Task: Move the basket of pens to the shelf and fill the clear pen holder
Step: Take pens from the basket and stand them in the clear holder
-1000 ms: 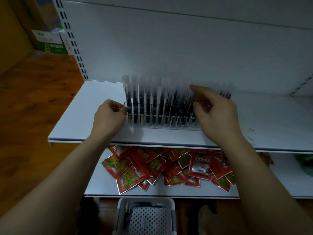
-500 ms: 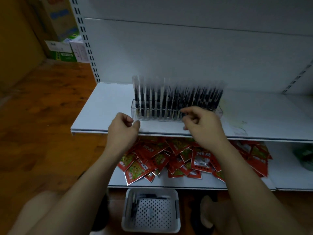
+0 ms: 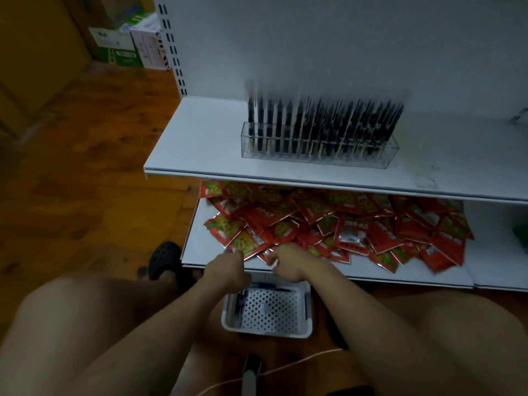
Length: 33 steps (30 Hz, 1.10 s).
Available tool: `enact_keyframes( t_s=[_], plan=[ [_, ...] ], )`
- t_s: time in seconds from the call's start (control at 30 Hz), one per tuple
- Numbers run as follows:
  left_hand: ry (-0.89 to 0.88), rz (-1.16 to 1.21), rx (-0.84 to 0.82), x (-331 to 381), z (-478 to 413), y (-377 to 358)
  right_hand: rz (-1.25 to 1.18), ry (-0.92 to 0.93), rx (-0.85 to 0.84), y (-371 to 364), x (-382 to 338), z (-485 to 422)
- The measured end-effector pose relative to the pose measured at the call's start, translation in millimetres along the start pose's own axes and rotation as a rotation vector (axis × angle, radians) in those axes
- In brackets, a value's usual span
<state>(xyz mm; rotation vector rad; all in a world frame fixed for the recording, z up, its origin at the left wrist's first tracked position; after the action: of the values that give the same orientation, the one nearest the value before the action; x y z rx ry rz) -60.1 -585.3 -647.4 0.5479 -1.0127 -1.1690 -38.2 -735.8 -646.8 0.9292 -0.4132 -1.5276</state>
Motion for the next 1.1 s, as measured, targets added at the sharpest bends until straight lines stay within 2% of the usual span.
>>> enact_keyframes(
  t_s=[0.17, 0.27, 0.5, 0.77, 0.9, 1.1],
  plan=[
    [0.18, 0.166, -0.117, -32, -13, -78, 0.136, -0.185, -0.243, -81, 48, -30],
    [0.256, 0.215, -0.199, -49, -13, -111, 0.109, -0.255, -0.305, -114, 76, -42],
    [0.403, 0.448, -0.199, -84, -45, -115, 0.016, -0.202, -0.305, -162, 74, -97],
    [0.509, 0.759, -0.122, -92, -68, -139, 0.114, -0.255, -0.257, -186, 93, -138],
    [0.571, 0.814, -0.118, -99, -60, -147, 0.139, -0.247, -0.239, -196, 90, -129],
    [0.535, 0.847, -0.074, -95, -57, -142, 0.073, -0.283, -0.127, -203, 79, -120]
  ],
)
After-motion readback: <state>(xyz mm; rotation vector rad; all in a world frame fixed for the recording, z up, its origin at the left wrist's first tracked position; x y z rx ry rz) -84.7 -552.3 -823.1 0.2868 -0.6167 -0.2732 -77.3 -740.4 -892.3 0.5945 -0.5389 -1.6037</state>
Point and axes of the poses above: each hand's wrist, its own z-axis away from the middle knuckle, its own y-axis out of the back of the hand, x = y × z, the point moved 4 cm from there along -z, towards the middle knuckle, and after that the axes turned 5 degrees about -y, right-handed, at the moved point
